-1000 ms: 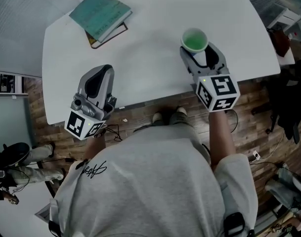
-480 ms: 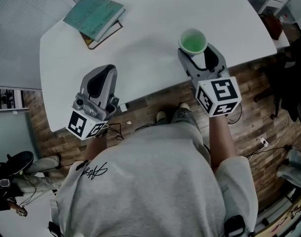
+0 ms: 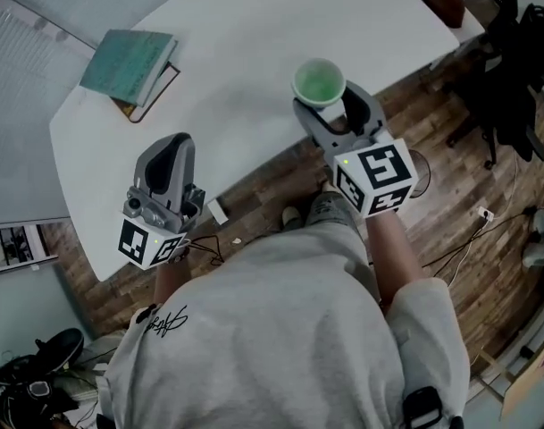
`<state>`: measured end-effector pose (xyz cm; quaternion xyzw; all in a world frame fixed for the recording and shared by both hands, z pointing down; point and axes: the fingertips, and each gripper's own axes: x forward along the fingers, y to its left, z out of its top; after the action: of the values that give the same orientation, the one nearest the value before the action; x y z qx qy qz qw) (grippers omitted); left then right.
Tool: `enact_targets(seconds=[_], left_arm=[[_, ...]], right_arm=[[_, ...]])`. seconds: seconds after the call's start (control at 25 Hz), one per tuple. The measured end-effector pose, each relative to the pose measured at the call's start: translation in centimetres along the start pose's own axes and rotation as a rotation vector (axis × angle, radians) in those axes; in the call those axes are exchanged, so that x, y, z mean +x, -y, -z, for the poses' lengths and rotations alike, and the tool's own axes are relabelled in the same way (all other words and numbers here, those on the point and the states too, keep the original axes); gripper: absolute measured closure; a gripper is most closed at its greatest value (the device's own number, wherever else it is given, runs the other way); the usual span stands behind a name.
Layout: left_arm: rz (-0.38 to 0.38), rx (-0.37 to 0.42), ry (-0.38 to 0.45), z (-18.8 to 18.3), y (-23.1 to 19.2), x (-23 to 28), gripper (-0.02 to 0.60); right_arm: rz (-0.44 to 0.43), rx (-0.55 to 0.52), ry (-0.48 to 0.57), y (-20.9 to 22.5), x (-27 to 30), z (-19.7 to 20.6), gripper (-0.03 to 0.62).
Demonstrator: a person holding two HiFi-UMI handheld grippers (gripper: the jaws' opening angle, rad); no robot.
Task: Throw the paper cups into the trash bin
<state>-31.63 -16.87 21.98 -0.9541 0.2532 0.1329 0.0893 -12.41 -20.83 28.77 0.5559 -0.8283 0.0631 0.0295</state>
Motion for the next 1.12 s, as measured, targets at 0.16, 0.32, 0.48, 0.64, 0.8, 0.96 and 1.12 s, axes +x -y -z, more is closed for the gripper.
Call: enact_targets(seconds=[0.16, 0.32, 0.48, 0.64, 0.8, 0.96, 1.12], left_arm=[[0.056, -0.021, 0.006, 0.5, 1.0, 1.0, 0.578], [0.116, -0.040, 0.013, 1.2, 1.9, 2.5, 0.578], [0.185, -0.068, 0.026, 1.6, 2.8, 3.6, 0.578], [0.241, -0.081, 0.048, 1.4, 3.7, 5.3, 0.578], [0.269, -0.084, 0.048, 1.3, 3.9, 6.3, 0.578], [0.267, -0.110, 0.063, 1.1, 4.5, 7.6, 0.578], [0.285, -0.109, 0.044, 1.9, 5.0, 8.7, 0.578]], right_arm=[[0.024, 0.016, 0.016, -0.1, -1.7, 0.1, 0.310], [0.066, 0.031, 0.044, 0.2, -3.3, -0.2, 0.310], [0.112, 0.054, 0.076, 0.4, -4.5, -0.4, 0.311], [0.149, 0.050, 0.105, 0.9, -5.9, -1.5, 0.312], [0.169, 0.032, 0.130, 1.2, -7.1, -1.9, 0.312], [0.182, 0.012, 0.132, 1.9, -9.1, -2.4, 0.310], [0.200, 0.009, 0.159, 2.7, -10.1, -3.1, 0.310]])
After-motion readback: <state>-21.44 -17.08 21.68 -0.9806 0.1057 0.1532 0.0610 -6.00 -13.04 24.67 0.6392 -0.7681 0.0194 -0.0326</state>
